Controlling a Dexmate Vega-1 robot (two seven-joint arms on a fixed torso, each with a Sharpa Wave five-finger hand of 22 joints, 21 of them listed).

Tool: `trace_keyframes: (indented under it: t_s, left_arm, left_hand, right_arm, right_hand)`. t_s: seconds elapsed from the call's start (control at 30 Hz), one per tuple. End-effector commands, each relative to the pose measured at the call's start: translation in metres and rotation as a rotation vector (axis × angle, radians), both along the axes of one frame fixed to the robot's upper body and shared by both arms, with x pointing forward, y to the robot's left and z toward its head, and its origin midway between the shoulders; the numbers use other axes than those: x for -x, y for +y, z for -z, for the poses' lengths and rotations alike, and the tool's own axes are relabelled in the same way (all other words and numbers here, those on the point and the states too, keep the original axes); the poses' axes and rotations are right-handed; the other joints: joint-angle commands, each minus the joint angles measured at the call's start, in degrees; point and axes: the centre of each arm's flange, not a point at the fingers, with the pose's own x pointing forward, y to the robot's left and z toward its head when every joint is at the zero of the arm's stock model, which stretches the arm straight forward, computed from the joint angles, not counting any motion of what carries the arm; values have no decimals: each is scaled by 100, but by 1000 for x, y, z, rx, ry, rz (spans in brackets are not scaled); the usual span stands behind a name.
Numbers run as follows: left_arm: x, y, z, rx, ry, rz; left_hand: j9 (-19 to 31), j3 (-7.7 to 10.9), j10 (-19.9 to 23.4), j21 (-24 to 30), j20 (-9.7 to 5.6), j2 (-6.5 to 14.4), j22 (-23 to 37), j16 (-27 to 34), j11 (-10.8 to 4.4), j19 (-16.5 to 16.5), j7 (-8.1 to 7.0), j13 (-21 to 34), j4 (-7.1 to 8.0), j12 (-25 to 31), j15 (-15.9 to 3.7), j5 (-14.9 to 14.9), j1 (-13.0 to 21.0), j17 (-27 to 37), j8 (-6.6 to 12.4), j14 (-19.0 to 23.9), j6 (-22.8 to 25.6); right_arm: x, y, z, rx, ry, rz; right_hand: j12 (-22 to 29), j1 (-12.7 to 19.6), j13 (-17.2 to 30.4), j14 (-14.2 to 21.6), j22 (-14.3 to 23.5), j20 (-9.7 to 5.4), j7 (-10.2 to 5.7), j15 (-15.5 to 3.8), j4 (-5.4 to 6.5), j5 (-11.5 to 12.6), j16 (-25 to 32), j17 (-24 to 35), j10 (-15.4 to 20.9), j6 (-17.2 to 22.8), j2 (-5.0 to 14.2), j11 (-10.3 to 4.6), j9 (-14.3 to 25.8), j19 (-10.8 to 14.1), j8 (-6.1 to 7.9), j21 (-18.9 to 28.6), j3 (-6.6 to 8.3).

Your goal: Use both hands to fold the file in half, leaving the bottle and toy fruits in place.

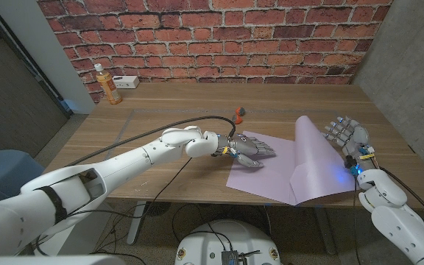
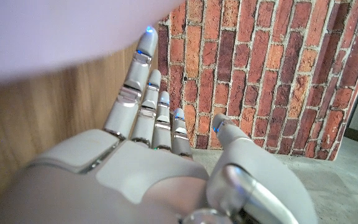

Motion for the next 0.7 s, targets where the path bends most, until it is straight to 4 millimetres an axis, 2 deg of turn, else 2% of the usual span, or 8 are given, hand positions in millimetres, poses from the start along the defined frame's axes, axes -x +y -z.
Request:
trace_keyframes:
  t_s: [0.03, 0.43, 0.6, 0.7]
  left_arm:
    - [-4, 0, 0, 6, 0, 1]
    - [-7, -2, -1, 7, -2, 7]
    - [-10, -3, 0, 6, -3, -3]
    - [-13, -2, 0, 6, 0, -13]
  left_hand:
    - [19, 37, -285, 12, -30, 456, 8, -4, 26, -32, 4, 23, 28, -5, -139, 4, -50, 11, 14, -44, -168]
    - [20, 45, -332, 1, -40, 462, 11, -4, 20, -46, 2, 26, 32, 1, -144, 6, -77, 14, 19, -84, -217]
    - [20, 47, -360, -3, -42, 464, 12, -5, 27, -52, 3, 26, 33, -3, -147, 7, -86, 15, 17, -100, -241]
    - [21, 49, -399, -9, -39, 466, 13, -8, 4, -65, 9, 27, 35, -9, -154, 7, -97, 16, 13, -123, -274]
  right_arm:
    - [5, -4, 2, -127, -77, -160]
    - [-6, 15, -2, -247, -208, -537]
    - [-7, 19, -8, -273, -252, -598]
    - [-2, 19, -12, -195, -184, -519]
  right_hand:
    - [-11, -69, 25, 338, 18, -176, 68, -47, -27, -24, 67, -9, 221, 117, -64, 36, 9, 401, 8, 134, 47]
    - [-24, -55, 26, 415, 15, -295, 140, -159, -118, -25, 2, -36, 368, 261, -139, 54, 6, 441, 33, 122, 76]
    - [-43, -15, 27, 390, 12, -300, 172, -197, -175, -24, -40, -43, 385, 300, -146, 56, 6, 354, 35, 74, 110]
    - [-49, -5, 28, 402, 11, -321, 179, -221, -196, -26, -48, -45, 400, 313, -153, 58, 5, 362, 34, 71, 120]
